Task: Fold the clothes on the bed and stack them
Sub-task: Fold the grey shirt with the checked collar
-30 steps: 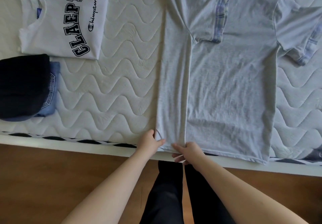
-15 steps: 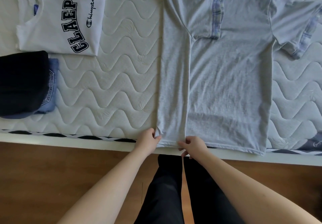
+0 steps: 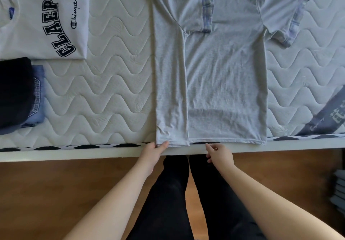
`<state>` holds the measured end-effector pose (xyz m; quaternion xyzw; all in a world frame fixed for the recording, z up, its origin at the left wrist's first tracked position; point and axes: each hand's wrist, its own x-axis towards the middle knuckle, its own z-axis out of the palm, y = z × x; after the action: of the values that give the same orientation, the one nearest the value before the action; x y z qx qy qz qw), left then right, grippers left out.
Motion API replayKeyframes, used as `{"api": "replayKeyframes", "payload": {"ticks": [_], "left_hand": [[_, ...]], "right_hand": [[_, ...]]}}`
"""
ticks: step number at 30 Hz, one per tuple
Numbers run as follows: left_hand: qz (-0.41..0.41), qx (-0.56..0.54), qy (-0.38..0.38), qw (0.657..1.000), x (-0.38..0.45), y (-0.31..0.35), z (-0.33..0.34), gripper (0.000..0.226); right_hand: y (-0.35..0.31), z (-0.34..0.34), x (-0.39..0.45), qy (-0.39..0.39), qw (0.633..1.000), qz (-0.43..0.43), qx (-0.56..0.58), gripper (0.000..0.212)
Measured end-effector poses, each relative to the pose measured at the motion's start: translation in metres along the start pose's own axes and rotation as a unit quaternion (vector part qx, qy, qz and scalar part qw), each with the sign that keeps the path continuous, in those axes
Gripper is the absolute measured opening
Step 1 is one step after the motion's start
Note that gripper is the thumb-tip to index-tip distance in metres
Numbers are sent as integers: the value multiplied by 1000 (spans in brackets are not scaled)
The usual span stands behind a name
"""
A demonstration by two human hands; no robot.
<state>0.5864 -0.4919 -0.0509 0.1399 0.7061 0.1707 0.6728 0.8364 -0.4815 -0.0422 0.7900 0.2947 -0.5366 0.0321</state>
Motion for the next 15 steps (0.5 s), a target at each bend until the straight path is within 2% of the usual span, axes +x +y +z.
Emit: {"api": "replayKeyframes", "payload": {"ticks": [3,5,7,9,13,15], "left_hand": [[-23,-121,0,992,-6,-3,6,17],[-40,-114,40,992,-12,-5,13,23],[-41,-21,78,996,-19,-11,22,40],[-8,103,65,993,-24,-19,36,45],[109,284,32,952,-28,-24,79,32],[170,341,19,925,-28,-20,108,20]], "right_hand": [[7,-14,-3,130,991,-11,26,25],[12,-28,0,191,980,-8,57,27],[19,-42,7,207,977,-4,61,28],[29,-57,18,190,981,-15,32,26],[47,-86,30,207,975,-62,43,26],[58,-100,33,241,966,-69,64,37]]}}
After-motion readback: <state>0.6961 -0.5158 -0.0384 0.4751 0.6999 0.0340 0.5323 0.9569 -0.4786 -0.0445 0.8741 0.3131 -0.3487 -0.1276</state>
